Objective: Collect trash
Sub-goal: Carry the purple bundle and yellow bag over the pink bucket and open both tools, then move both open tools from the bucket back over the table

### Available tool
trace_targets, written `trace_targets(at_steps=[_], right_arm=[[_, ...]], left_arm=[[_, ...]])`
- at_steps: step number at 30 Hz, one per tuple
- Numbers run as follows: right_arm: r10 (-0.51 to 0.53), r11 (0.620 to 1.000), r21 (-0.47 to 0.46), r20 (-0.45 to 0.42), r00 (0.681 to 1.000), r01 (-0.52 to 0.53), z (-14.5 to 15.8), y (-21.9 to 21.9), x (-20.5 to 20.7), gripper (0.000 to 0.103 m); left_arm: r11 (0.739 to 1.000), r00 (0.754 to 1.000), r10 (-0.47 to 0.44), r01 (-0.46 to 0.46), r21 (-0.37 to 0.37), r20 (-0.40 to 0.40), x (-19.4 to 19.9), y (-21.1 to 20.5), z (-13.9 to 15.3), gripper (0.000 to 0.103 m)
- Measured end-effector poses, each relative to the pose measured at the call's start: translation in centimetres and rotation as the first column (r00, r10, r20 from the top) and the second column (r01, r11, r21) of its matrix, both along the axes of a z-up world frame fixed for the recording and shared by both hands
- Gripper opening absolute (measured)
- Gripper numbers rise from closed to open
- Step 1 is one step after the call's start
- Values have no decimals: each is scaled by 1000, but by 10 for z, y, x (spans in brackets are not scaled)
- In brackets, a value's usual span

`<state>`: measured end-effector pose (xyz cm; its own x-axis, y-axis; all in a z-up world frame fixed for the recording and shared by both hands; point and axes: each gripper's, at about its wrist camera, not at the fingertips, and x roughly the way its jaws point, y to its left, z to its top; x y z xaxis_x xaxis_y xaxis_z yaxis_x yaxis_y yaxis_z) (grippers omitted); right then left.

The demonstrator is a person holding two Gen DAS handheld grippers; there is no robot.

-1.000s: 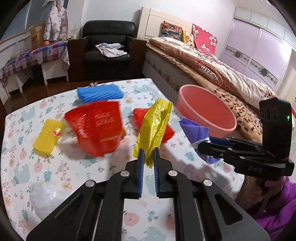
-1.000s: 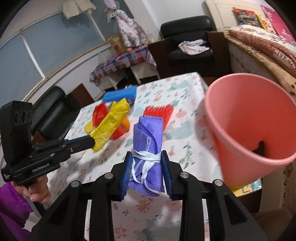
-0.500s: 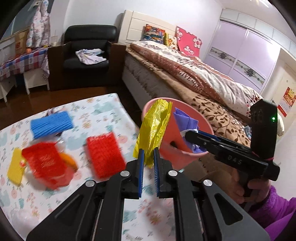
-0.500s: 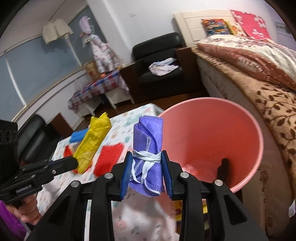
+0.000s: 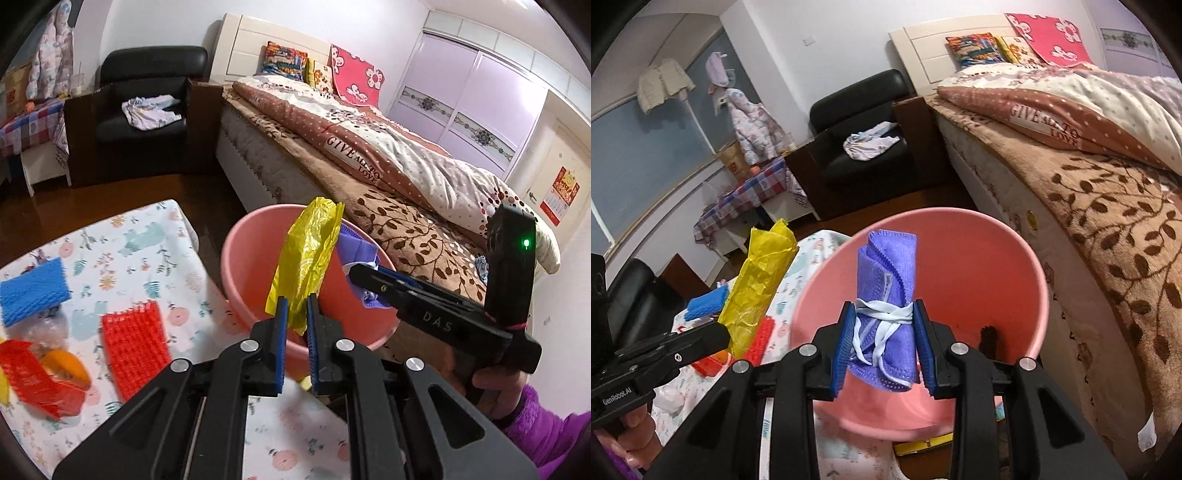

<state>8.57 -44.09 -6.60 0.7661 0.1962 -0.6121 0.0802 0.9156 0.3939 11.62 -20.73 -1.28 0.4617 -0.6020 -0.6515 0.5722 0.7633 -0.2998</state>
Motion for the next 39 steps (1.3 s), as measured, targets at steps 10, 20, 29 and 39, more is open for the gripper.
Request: trace_targets(at_steps=[10,20,29,39], right_arm=[[-51,999,-16,-54,997,50,-17,-12,12,31],[-75,997,-14,-81,994,74,-28,-13,13,32],[-77,997,-15,-75,994,76,-29,-14,13,32],[-75,997,-23,-49,996,74,-24,-14,13,48]], left_arm=[[1000,997,25,-24,12,-75,20,-23,-20,10],[998,993,59,-55,37,-100,30,-27,-32,10],[996,991,84,-81,35,-106,32,-28,-32,19],[996,990,88,-86,15,-111,31,-24,-28,46]])
